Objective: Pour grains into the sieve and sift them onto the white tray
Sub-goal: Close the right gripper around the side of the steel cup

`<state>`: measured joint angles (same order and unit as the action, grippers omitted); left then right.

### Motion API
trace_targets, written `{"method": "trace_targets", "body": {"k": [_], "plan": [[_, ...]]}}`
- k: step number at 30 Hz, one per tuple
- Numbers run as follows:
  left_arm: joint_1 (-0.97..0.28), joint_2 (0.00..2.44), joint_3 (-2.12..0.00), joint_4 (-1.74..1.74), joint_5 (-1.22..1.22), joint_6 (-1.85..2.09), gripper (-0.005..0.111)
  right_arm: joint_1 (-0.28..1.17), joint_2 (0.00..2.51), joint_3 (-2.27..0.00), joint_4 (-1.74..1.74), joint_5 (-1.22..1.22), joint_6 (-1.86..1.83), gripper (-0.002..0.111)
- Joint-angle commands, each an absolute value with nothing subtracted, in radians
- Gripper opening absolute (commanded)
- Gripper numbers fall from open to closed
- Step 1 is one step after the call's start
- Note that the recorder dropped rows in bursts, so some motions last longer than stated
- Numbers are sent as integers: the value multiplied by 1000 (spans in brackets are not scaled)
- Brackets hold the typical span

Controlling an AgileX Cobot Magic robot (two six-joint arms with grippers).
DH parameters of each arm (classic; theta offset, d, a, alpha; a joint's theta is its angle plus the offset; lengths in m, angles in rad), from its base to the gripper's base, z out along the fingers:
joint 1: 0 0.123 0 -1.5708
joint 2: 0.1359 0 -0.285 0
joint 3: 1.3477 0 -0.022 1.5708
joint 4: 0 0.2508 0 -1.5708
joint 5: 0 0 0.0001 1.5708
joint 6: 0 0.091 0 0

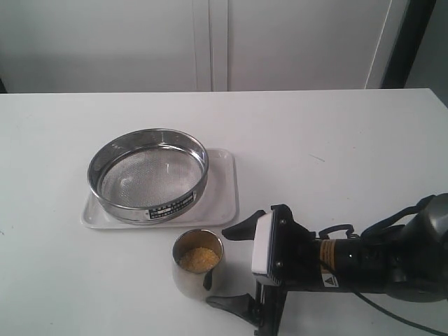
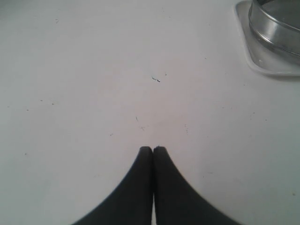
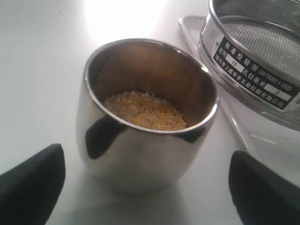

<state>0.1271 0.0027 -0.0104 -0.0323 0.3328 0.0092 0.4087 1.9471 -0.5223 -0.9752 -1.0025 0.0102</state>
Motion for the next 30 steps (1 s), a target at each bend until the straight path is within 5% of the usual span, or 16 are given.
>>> {"method": "trace_targets", "body": {"k": [1,30], "plan": [[127,0,0,-36,341,0,0,411,1948,-539,-969,-1015,29,87],[127,0,0,-36,341,0,0,441,2142,-685,-1007,-1192,57,87]]}}
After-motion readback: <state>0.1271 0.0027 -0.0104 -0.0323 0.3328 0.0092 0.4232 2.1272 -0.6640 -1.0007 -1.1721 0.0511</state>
